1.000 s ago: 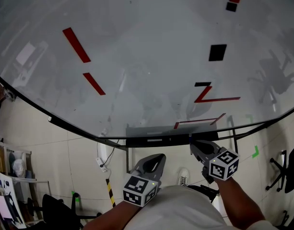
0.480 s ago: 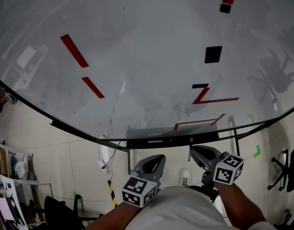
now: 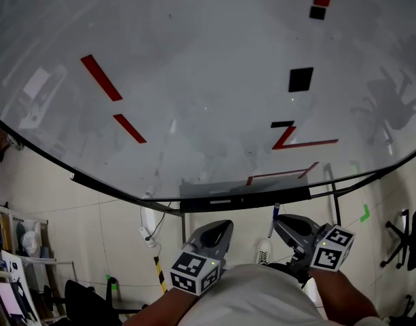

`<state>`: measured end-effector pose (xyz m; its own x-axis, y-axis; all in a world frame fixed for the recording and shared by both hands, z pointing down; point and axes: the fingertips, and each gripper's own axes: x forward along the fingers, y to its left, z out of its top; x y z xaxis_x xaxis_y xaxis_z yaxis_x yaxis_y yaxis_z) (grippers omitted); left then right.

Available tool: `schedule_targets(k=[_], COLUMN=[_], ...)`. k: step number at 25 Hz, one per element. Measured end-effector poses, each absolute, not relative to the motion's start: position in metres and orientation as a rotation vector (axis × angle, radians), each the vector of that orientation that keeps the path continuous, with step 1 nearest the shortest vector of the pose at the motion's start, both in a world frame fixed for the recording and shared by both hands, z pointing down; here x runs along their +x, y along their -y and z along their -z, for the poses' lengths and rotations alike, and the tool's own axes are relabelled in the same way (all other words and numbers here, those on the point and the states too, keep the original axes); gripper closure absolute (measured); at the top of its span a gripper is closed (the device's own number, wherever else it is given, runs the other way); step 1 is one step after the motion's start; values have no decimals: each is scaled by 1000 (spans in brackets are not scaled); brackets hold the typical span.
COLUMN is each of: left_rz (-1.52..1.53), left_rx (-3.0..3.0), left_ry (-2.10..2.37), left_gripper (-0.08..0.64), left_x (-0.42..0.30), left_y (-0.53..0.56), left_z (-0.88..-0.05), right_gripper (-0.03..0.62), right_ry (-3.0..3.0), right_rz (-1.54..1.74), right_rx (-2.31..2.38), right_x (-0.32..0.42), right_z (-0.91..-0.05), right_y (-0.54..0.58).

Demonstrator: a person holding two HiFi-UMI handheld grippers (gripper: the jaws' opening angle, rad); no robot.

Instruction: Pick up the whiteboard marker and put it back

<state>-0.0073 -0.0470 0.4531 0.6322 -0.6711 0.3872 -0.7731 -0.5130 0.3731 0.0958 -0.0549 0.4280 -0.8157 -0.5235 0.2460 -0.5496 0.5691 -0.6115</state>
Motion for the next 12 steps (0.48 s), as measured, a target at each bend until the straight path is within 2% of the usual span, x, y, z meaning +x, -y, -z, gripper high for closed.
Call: schedule_targets(k=[12], left_rz=[-260], left_rx=[2405], left_ry=[1094], left_gripper=[543], left_x=[-1], left_y=[41], left_z=[-442], right_gripper=[560], right_ry=[2749], right_rz=[-1093], right_rx=[933], right_x=[95], right_z=[-431], right_y=[54])
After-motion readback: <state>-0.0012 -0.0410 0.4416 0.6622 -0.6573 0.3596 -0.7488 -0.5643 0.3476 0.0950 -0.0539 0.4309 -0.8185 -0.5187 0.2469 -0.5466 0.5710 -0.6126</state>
